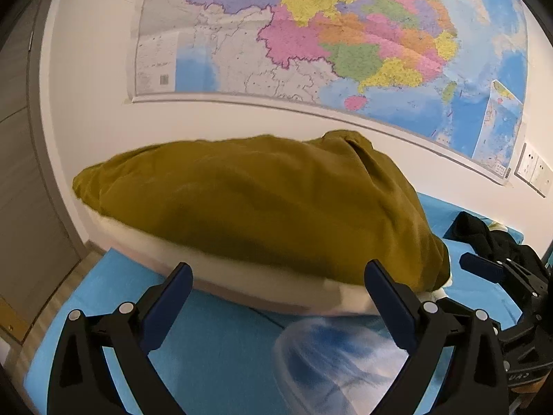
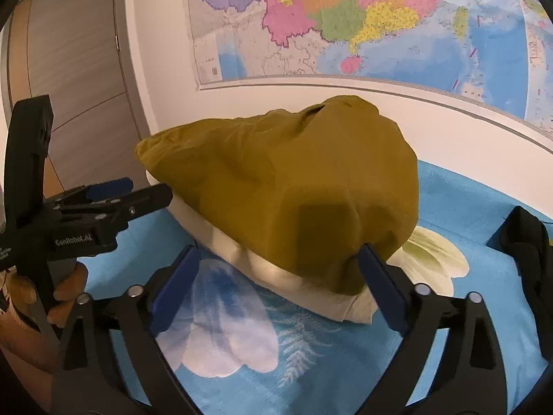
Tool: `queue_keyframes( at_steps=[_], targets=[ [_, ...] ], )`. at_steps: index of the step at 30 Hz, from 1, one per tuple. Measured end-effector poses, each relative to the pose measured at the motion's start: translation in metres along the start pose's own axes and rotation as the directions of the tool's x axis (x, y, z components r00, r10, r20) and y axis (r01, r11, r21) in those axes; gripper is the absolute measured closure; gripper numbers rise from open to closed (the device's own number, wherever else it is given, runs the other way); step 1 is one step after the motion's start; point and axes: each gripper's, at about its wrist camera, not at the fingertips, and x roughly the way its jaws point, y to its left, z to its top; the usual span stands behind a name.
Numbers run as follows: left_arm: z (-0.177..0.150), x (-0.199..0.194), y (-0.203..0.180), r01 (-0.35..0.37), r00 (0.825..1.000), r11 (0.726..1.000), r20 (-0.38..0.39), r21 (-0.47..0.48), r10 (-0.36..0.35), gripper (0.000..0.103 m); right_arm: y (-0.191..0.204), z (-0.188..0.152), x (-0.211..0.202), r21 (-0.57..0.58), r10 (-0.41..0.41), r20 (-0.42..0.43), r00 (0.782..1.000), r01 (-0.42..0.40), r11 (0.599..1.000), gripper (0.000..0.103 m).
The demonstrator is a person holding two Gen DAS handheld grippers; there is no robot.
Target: Fold large clothes
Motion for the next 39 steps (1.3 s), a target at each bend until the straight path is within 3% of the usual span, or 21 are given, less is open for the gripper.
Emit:
queue_keyframes(
  at_steps=[15,23,39],
  targets=[
    [-0.021,-0.027,-0.015,-0.066,0.997,0.998,0.033,0.002,0.066,0.007,0.014,-0.022,-0.025,-0.005,-0.028,0.008,1.000,0.028,1.000,0.006],
    [-0.029,-0.039,-0.023,-0.033,0.999,0.999,0.031,-0.003,0.033,0.007,0.015,-0.028,-0.040,0.011,-0.036,0.029,0.999,0.036,0.999,0.006],
    [-0.037,-0.053,-0.034,-0.038,0.998,0.999,0.052,0.026,0.036,0.007,0.018,-0.040,-0.052,0.033,-0.047,0.027,0.999,0.046,0.998,0.006]
  ],
)
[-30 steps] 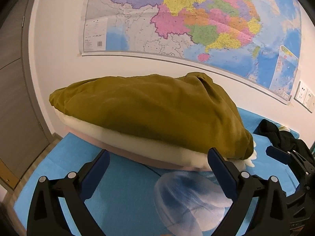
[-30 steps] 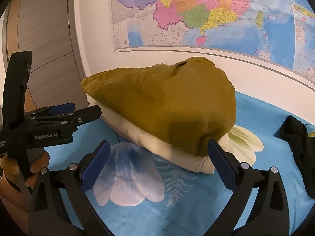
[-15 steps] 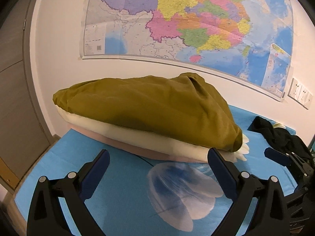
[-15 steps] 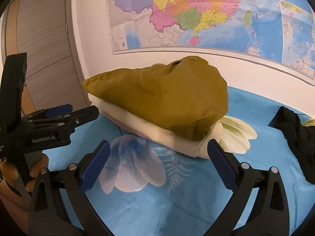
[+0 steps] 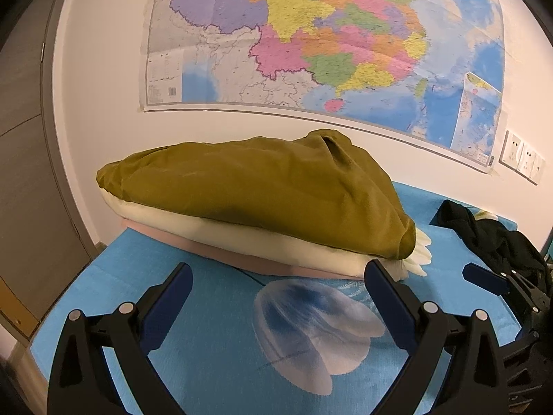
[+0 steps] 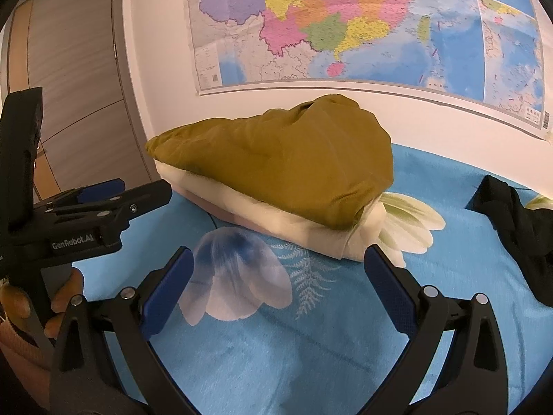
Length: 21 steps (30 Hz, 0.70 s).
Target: Fold large clothes
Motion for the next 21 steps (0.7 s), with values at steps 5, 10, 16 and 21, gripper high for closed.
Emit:
queue_keyframes(
  at_steps=[5,10,16,21],
  targets=[
    [-0.0027,-0.0017,-0.0016,-0.002,1.000,1.000,-0.004,0.004,0.002,0.007,-0.0004,-0.0023,-0.0017,0.009,-0.002,-0.002,1.000,0.002,1.000,0.006],
    [-0.0042,-0.0027,-0.0034,-0.004,1.000,1.000,-0.006,0.011,0.004,0.007,-0.0002,-0.0031,-0.0039,0.011,-0.001,-0.002,1.000,0.001,1.000,0.006],
    [-0.0058,-0.0056,-0.0054,-0.003,1.000,1.000,-0.001,0.019,0.003,0.007,0.0004,-0.0040,-0.0052,0.012,-0.003,0.003,1.000,0.003,1.000,0.006],
    [-0.0055,-0.0054,-0.0052,-0.004,1.000,1.000,0.001,0.015,0.004,0.007,0.0005,-0.0049,-0.0080,0.018,-0.001,0.008,1.000,0.001,1.000,0.006]
  ],
)
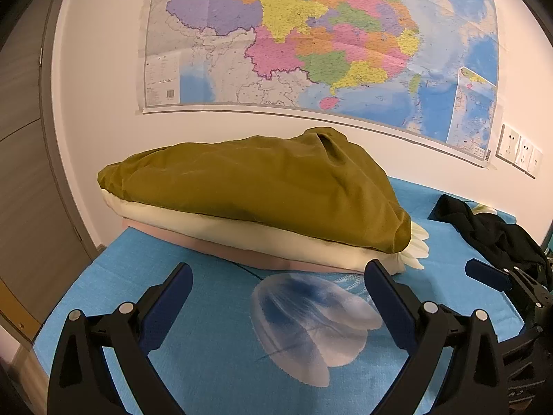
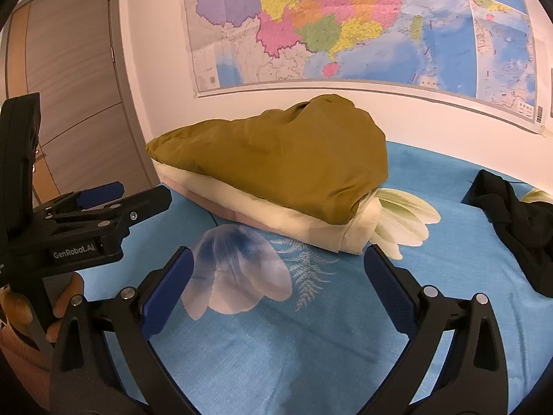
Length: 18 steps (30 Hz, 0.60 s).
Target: Fold large clothes
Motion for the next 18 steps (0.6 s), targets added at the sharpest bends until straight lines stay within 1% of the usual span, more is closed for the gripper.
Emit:
queue_keyframes(
  at_steps=[18],
  targets=[
    [-0.0004,0.0005,0.0018,0.003,1.000,1.000,-0.010,-0.004,-0.003,0.007,0.0007,0.0002,-0.0019,0.002,0.001,0.002,1.000,-0.001,1.000,0.006]
  ],
)
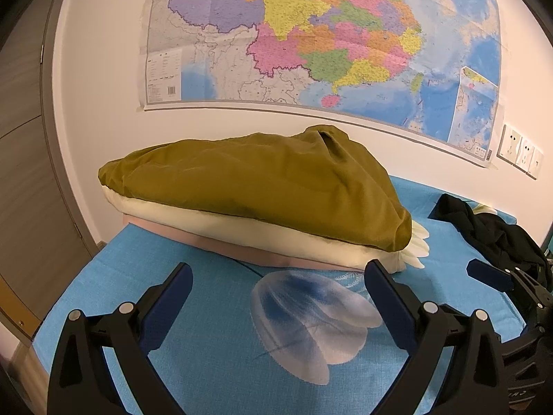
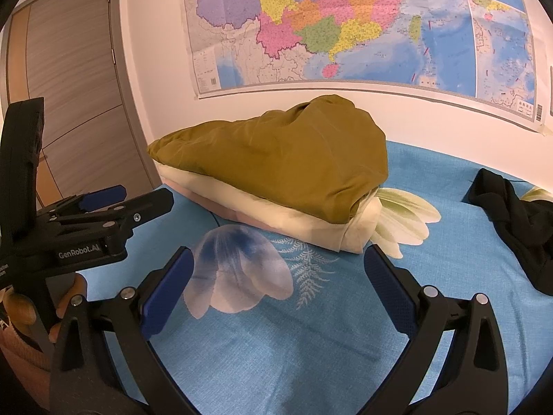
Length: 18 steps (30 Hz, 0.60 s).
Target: Fold large clothes
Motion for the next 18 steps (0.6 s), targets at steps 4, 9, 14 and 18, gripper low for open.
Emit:
queue_keyframes(
  at_steps=[4,9,14,18],
  targets=[
    [-0.0002,-0.0001,-0.0004,-0.001,1.000,1.000,-0.002,-0.001,0.001,0.007,0.0002,0.0002,-0.0001,0.000,0.001,0.000,1.000,-0.001,1.000,0.006],
    [0.0004,0.0011,-0.0005,0.004,1.000,1.000,-0.002,0.001,-0.004,0.007,0.0001,0.0004,-0.0001,0.005,0.002,-0.003,1.000,-0.002,1.000,0.006],
    [-0.0002,0.0026,0.0007,0.002,1.000,1.000,-0.008,-0.004,-0.002,0.007,0.0002,0.0003,0.0001,0.006,0.005,-0.005,1.000,-0.005,1.000,0.006],
    [-0.0007,0.0040,-0.0001,0.004,1.000,1.000,-0.012,-0.004,-0.004,0.007,-0.0007,-0.0003,0.0015,0.009,0.006,-0.009,1.000,-0.006,1.000,0.006]
  ],
)
